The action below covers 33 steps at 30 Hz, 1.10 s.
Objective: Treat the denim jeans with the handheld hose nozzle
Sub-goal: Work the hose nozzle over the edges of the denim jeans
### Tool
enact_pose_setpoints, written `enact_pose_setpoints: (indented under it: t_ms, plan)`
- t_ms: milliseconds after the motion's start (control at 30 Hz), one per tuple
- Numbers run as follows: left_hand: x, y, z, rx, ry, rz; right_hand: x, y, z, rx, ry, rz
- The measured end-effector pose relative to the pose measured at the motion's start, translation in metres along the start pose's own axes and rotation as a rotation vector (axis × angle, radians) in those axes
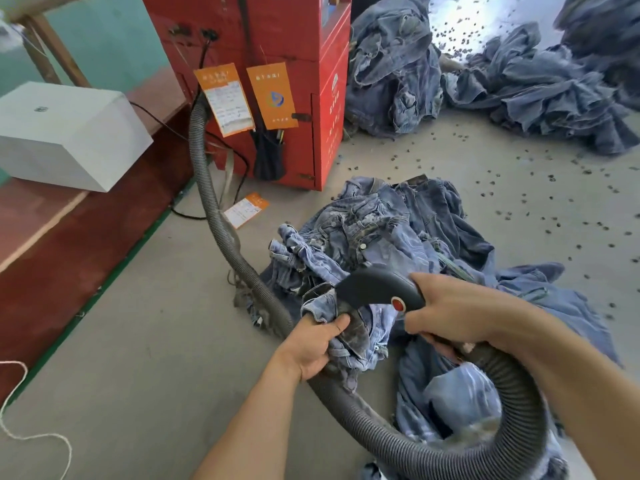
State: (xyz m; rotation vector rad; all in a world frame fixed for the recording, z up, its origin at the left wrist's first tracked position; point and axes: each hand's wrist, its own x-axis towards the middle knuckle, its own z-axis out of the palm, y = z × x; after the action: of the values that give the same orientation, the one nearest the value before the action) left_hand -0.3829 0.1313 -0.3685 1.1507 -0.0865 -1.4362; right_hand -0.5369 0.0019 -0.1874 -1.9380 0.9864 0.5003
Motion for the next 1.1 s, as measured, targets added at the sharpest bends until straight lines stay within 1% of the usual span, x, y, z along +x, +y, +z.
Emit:
enact_pose_setpoints:
  t_ms: [133,233,300,400,500,567,600,667,700,767,867,967,1100]
  plan:
    - [0.001,-0.010,0.000,0.073,0.060,-0.006,0.022,-0.011,-0.003,0.111,0.057,-0.022]
    - [0.003,-0.003,-0.003,0.081,0.066,0.011,0.006,0.009,-0.009,0.216,0.101,-0.029]
    - [0.003,0.001,-0.004,0.102,0.057,0.030,-0.010,0.023,-0.008,0.225,0.061,-0.010]
    - [0.006,-0.002,-0.008,0.187,0.109,0.062,-0.006,0.024,0.001,0.160,-0.059,0.013]
    - [0.003,-0.008,-0.008,0.290,0.171,0.061,0.021,0.011,0.002,0.219,-0.051,0.012]
    - [0.001,-0.009,-0.008,0.319,0.178,0.079,0.027,0.012,-0.002,0.290,-0.022,0.019]
    - [0.001,-0.007,-0.007,0.285,0.168,0.078,0.024,0.017,-0.004,0.358,-0.003,0.021]
    - [-0.001,0.000,-0.008,0.111,0.125,0.040,0.010,0.032,-0.005,0.500,0.055,0.005]
    - [-0.002,0.003,-0.009,0.017,0.097,0.016,0.001,0.039,-0.003,0.540,0.096,-0.009]
    - [-0.006,0.007,-0.007,-0.134,0.045,-0.034,-0.013,0.052,0.002,0.545,0.160,-0.030]
    - [-0.008,0.009,-0.007,-0.238,0.019,-0.021,-0.019,0.061,0.017,0.451,0.143,-0.055]
    - [-0.005,0.009,-0.010,-0.248,0.003,0.029,-0.018,0.064,0.034,0.306,0.097,-0.040]
    - [-0.006,0.007,-0.016,-0.242,-0.061,0.027,-0.008,0.054,0.037,0.145,0.044,-0.052]
